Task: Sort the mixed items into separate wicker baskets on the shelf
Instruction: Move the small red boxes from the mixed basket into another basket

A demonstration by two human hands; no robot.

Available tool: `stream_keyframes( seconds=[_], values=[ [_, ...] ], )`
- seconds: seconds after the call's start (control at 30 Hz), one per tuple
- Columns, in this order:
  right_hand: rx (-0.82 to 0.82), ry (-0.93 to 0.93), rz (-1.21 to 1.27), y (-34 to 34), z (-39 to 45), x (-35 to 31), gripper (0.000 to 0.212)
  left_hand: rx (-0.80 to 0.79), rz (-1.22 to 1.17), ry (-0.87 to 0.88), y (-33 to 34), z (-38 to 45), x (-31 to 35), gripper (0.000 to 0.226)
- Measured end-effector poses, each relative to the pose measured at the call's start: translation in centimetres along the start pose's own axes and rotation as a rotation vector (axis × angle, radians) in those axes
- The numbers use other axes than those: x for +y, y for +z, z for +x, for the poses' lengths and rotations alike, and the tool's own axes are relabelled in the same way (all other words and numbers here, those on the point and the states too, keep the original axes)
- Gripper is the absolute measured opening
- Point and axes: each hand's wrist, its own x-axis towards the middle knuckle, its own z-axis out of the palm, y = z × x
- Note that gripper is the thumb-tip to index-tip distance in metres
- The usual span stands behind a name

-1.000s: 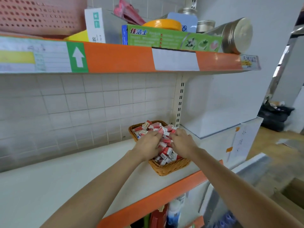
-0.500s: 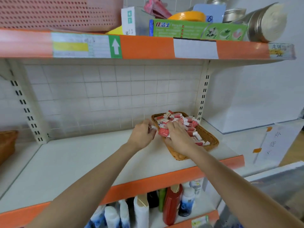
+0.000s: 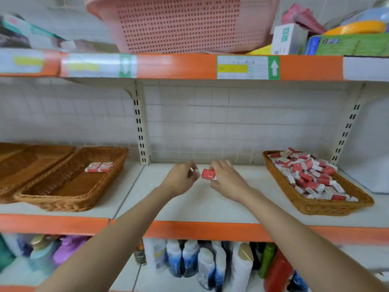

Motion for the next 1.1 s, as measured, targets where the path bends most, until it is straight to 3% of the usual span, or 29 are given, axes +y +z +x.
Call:
stream_keyframes(
  seconds=[0.43,0.83,1.1],
  values=[
    [0.013,-0.153,0.084,5.9,9.0,-17.3,0.03,0.194,0.136,-0.073,-13.8,-4.4,-13.4,0.019],
    [-0.027,-0.23,0.133,8.5,15.8,-19.8,0.025,0.234,0.099,-0.241,-16.2,-2.9,-20.0,0.019],
    [-0.098,-0.252,0.12,10.8,18.9,-22.7,0.03,0.121,0.212,-0.368,-18.4,-2.8,-24.4,0.024]
  ],
)
